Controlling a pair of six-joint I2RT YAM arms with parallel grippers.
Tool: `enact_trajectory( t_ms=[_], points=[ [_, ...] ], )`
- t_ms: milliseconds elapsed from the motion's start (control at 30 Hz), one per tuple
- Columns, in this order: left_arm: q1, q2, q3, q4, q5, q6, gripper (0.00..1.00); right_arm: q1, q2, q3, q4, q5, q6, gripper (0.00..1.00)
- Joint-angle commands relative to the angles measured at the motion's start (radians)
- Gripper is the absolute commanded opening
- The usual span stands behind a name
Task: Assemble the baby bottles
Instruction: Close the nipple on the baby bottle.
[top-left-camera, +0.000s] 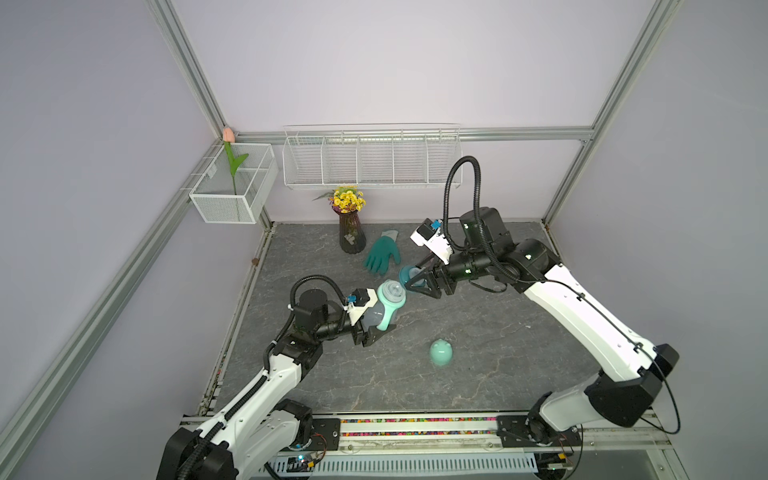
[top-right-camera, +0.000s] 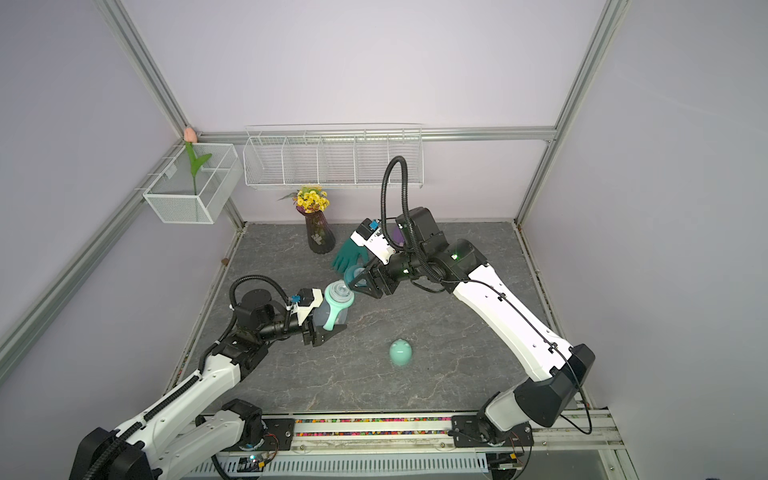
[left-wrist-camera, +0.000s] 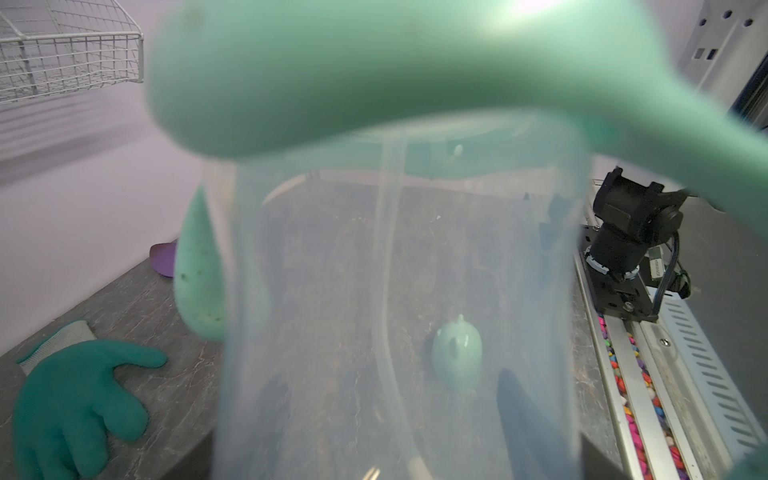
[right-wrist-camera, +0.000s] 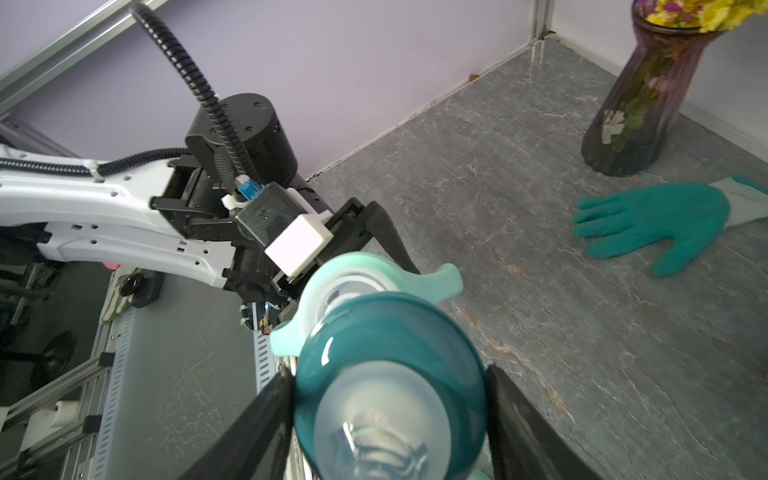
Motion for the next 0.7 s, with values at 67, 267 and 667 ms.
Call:
enact_trajectory(
  t_ms=[67, 267, 667],
  points=[
    [-0.006, 0.004, 0.049, -0.023, 0.042, 0.044, 0.00, 0.032, 0.052, 0.069, -0.065, -0.070, -0.060, 0.46],
    [-0.008, 0.004, 0.053, -0.036, 0.046, 0.052, 0.00, 0.047, 0.093, 0.103, -0.126, -0.056, -0.085, 0.46],
    [-0.010, 0.029, 0.082, -0.102, 0.079, 0.102, 0.00, 0.066, 0.137, 0.155, -0.226, -0.069, -0.124, 0.46]
  ],
)
